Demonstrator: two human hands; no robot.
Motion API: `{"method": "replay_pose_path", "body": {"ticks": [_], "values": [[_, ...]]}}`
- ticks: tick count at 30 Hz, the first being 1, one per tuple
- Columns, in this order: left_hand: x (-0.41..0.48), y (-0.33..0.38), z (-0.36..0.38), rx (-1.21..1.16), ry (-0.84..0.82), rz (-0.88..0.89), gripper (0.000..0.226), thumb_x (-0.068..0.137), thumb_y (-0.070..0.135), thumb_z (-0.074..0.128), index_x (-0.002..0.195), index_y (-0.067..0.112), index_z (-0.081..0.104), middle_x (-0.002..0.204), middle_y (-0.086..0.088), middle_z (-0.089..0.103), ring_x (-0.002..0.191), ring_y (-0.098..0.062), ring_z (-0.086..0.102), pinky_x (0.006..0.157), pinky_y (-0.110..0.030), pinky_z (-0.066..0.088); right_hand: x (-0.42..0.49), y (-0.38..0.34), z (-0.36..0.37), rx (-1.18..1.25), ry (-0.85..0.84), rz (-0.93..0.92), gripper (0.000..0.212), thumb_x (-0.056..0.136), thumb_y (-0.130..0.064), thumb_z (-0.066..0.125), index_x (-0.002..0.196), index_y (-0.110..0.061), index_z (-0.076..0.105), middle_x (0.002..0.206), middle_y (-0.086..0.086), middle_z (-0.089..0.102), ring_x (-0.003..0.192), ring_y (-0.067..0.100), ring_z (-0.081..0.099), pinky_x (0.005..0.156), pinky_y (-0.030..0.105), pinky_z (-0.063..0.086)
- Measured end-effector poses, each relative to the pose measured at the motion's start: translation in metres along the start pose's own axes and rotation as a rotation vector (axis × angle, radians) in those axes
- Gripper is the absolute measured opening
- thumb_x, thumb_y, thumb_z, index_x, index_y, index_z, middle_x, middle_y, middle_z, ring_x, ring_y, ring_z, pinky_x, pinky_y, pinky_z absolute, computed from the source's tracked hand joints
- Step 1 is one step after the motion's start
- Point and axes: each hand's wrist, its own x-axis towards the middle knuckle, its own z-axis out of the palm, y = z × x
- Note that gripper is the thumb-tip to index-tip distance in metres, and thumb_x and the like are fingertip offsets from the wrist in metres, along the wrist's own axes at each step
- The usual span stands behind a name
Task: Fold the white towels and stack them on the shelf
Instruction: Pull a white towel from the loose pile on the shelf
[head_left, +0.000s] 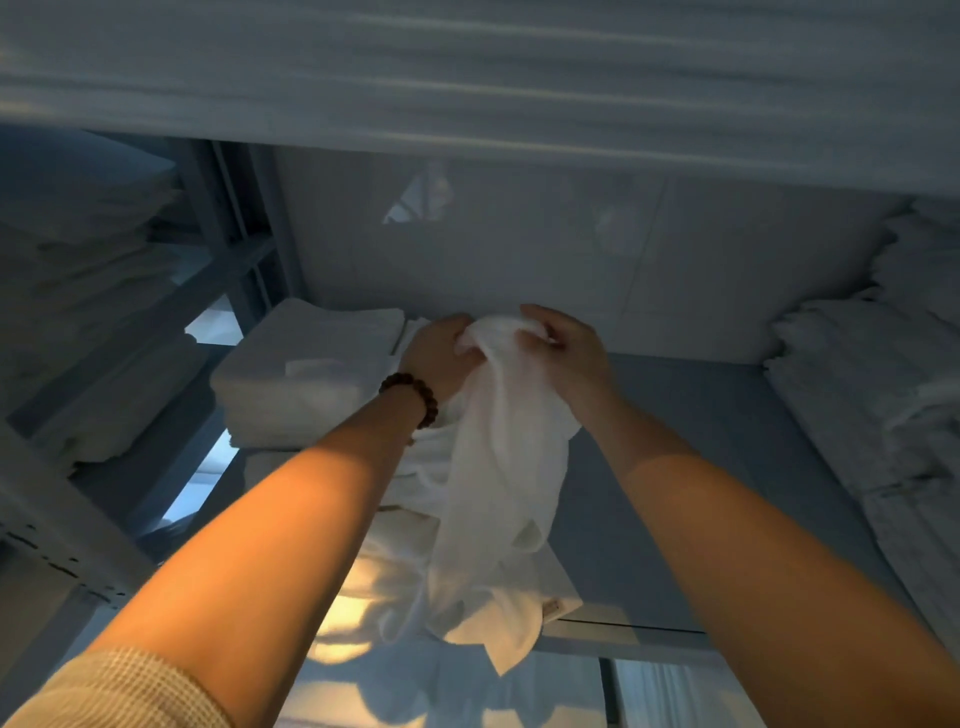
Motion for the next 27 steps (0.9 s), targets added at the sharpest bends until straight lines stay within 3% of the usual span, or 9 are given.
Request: {"method": "replay_pose_path", "body": {"ticks": [4,8,13,16,18,20,23,25,27], "values": [[0.014,0.004,-0.006,0.002,0.080,-0.043,0.003,0.083,0.017,0.058,0.082,0.016,0.056,0.075,0.002,0.056,0.067,-0.019,0.051,0.052,-0.024,0.032,-0.018,0.033,0.001,-0.110,-0.100,0.122,0.086,0.070,-0.028,0.081,0.142,-0.021,0.035,0.126,0.003,0.051,0.111,0.020,0.053,0.095,0.036,0.047],[0.030,0.004,-0.014,-0.021,0.182,-0.116,0.009,0.082,0.014,0.059,0.086,0.006,0.060,0.079,-0.006,0.061,0.069,-0.022,0.055,0.059,-0.028,0.044,-0.045,0.066,0.017,-0.096,-0.242,0.223,0.096,0.060,-0.031,0.087,0.140,-0.023,0.034,0.130,-0.006,0.049,0.117,0.015,0.049,0.097,0.035,0.045],[0.019,-0.014,-0.015,-0.025,0.223,-0.170,0.008,0.083,0.010,0.056,0.088,0.005,0.061,0.080,-0.005,0.061,0.072,-0.022,0.055,0.057,-0.024,0.037,-0.042,0.081,0.046,-0.203,-0.158,0.268,0.042,0.073,-0.024,0.076,0.110,-0.008,0.063,0.103,0.011,0.067,0.094,0.027,0.063,0.081,0.039,0.052],[0.005,-0.041,-0.024,0.002,0.212,-0.243,0.012,0.087,0.018,0.059,0.097,0.012,0.058,0.091,0.001,0.059,0.090,-0.026,0.058,0.066,-0.020,0.036,-0.031,0.077,0.040,-0.216,-0.103,0.148,0.023,0.081,-0.020,0.070,0.084,0.002,0.069,0.075,0.021,0.064,0.069,0.019,0.056,0.060,0.029,0.037],[-0.003,-0.055,-0.034,0.051,0.074,-0.210,0.052,0.083,0.020,0.068,0.129,0.013,0.046,0.126,-0.005,0.053,0.119,-0.025,0.048,0.089,-0.024,0.036,-0.024,0.069,0.034,-0.226,-0.085,0.078,0.024,0.082,-0.019,0.069,0.074,0.004,0.065,0.065,0.021,0.056,0.063,0.015,0.048,0.055,0.029,0.028],[-0.010,-0.060,-0.041,0.191,-0.101,-0.095,0.100,0.074,0.021,0.077,0.148,0.025,0.009,0.155,-0.002,0.015,0.142,-0.025,0.016,0.113,-0.042,0.017,-0.015,0.055,0.032,-0.220,-0.086,0.018,0.024,0.082,-0.018,0.069,0.067,0.000,0.062,0.060,0.011,0.049,0.061,0.014,0.045,0.054,0.029,0.026],[-0.012,-0.046,-0.044,0.339,-0.222,0.118,0.123,0.063,0.046,0.079,0.139,0.051,-0.018,0.152,0.023,-0.015,0.143,-0.018,-0.015,0.109,-0.054,-0.005,0.000,0.030,0.035,-0.224,-0.104,-0.060,0.035,0.080,-0.017,0.069,0.052,-0.023,0.050,0.054,0.000,0.044,0.057,0.012,0.042,0.052,0.028,0.026],[-0.005,-0.033,-0.039,0.320,-0.280,0.206,0.119,0.059,0.059,0.074,0.142,0.049,-0.009,0.153,0.023,0.000,0.144,-0.015,-0.008,0.108,-0.051,-0.009,0.009,0.012,0.040,-0.204,-0.095,-0.143,0.035,0.080,-0.012,0.067,0.052,-0.024,0.051,0.054,-0.004,0.047,0.058,0.010,0.045,0.051,0.025,0.029],[0.002,-0.024,-0.032,0.333,-0.270,0.177,0.103,0.064,0.055,0.073,0.146,0.039,0.012,0.151,0.009,0.029,0.140,-0.017,0.021,0.113,-0.047,0.003,0.017,-0.004,0.046,-0.124,-0.061,-0.184,0.022,0.081,-0.005,0.063,0.062,-0.016,0.063,0.056,-0.010,0.051,0.056,0.003,0.047,0.049,0.015,0.031]]}}
